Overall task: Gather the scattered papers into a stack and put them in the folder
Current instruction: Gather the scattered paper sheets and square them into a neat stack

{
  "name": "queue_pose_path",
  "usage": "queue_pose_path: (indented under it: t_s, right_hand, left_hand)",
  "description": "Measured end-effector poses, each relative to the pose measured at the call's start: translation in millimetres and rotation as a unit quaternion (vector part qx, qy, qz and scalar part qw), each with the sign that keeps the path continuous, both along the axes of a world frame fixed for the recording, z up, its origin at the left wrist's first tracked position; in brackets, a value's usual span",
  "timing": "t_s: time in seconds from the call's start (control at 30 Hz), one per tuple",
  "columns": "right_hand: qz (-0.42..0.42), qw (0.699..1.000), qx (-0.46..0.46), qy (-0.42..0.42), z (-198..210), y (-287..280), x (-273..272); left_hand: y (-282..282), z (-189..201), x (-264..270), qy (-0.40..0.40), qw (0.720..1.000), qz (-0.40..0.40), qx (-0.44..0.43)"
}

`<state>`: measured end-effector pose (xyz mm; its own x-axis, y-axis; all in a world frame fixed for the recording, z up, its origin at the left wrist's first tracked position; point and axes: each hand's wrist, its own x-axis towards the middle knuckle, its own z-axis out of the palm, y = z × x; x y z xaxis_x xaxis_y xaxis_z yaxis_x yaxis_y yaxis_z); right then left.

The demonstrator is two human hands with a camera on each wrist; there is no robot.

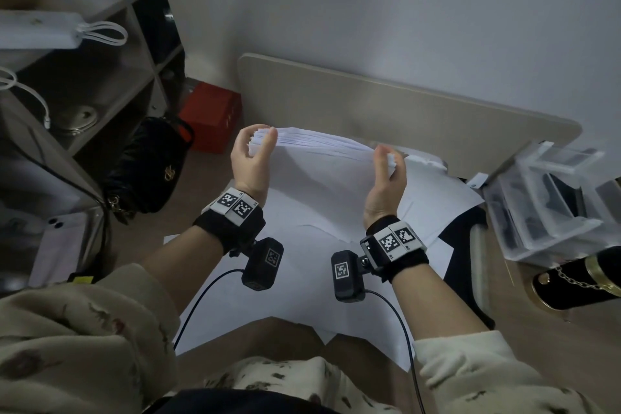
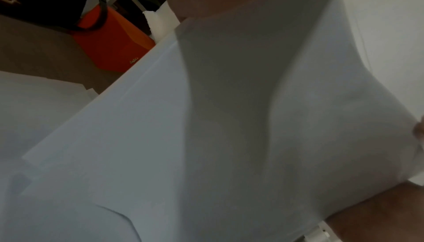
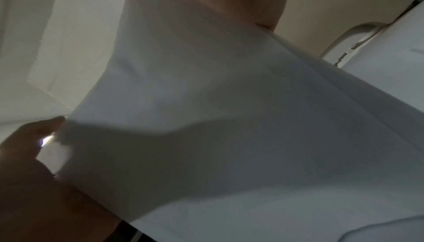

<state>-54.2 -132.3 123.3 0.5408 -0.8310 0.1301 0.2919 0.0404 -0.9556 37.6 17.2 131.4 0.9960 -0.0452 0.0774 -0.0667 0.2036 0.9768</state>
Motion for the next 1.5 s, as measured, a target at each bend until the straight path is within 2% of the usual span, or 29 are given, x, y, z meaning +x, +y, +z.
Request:
queue_pose_path:
  t_s: [0.43, 0.77, 0.97, 1.07, 1.13, 1.2, 1.37, 1.5]
  right_hand:
    - [-0.018, 1.000, -0.025, -0.001, 0, 2, 1]
    - [-0.014, 0.999, -0.039, 0.009, 1, 3, 1]
    - [0.029, 0.998, -0.052, 0.009, 4, 4, -4]
    - [0.065, 0.994, -0.080, 0.039, 1, 1, -9]
    - [0.060, 0.991, -0.096, 0.068, -1, -1, -11]
    - [0.045, 0.990, -0.097, 0.092, -5, -3, -11]
    - [0.036, 0.994, -0.046, 0.096, -11, -6, -8]
    - [0.052, 0.992, -0.032, 0.107, -12, -10, -8]
  left_hand:
    - [1, -4, 5, -0.004, 1.000, -0.002, 0.012]
    - [6, -4, 9, -0.012, 0.999, 0.028, 0.016]
    - [1, -3, 9, -0.025, 0.999, 0.040, 0.012]
    - [-4, -5, 11, -0.043, 0.997, 0.064, 0.014]
    - [-5, -5, 11, -0.058, 0.996, 0.065, 0.011]
    - [-3, -3, 10, -0.070, 0.997, 0.040, 0.012]
    - [11, -14, 14, -0.064, 0.992, -0.109, 0.029]
    - [16, -28, 16, 0.009, 0.986, -0.157, 0.049]
